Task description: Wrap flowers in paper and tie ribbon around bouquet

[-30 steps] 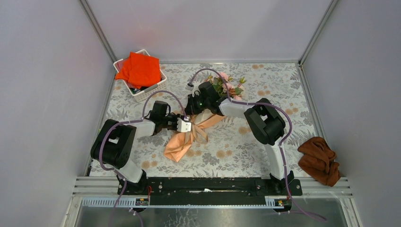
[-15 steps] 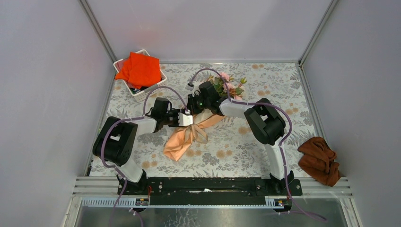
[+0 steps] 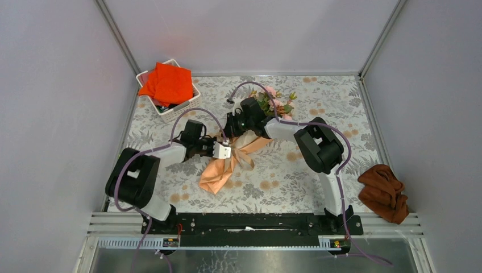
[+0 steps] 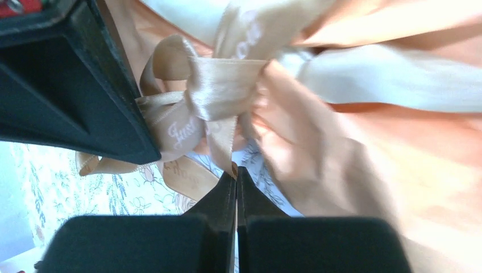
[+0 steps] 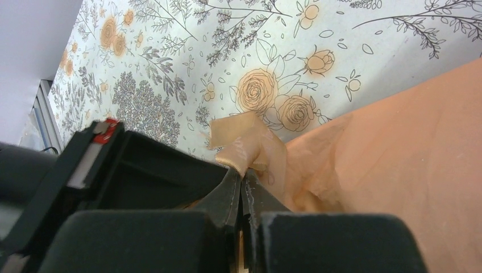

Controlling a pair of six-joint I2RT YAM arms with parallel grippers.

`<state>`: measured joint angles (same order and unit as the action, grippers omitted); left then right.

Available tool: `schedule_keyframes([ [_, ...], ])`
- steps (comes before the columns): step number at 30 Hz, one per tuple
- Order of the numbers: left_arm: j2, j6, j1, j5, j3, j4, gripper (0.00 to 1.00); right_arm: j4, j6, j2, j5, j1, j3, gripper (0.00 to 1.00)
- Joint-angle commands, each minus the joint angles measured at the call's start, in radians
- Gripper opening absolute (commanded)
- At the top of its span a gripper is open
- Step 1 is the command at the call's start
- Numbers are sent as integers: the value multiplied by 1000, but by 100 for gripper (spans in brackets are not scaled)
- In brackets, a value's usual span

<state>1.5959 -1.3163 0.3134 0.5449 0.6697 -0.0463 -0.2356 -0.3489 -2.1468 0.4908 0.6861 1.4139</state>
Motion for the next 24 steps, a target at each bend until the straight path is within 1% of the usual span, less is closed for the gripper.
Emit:
schedule_keyframes([
  [1,-127,-40,9,59,-39,186,0,-51,-4,32,27,-9,5,0],
  [6,-224,-29,19,43,-65,347,0,-63,-15,39,36,-9,-8,0],
  [11,-285,-94,44,26,-77,545,0,-53,-12,41,49,-9,-9,0],
  [16,-303,-119,56,13,-82,600,0,-35,-14,28,72,-7,15,0],
  [19,-290,-148,56,18,-61,670,0,-34,-11,38,73,-5,14,0],
  [20,-289,-169,56,20,-59,705,0,-34,-10,41,77,-4,14,3],
  [21,-291,-186,56,22,-60,716,3,-29,-5,44,81,-4,20,6],
  [22,-296,-193,56,24,-61,718,11,-20,2,46,84,-2,26,9],
  [23,-299,-194,56,26,-57,716,27,-8,10,49,88,-1,34,15],
  [24,-298,-184,56,26,-49,710,44,7,20,53,91,0,41,23],
])
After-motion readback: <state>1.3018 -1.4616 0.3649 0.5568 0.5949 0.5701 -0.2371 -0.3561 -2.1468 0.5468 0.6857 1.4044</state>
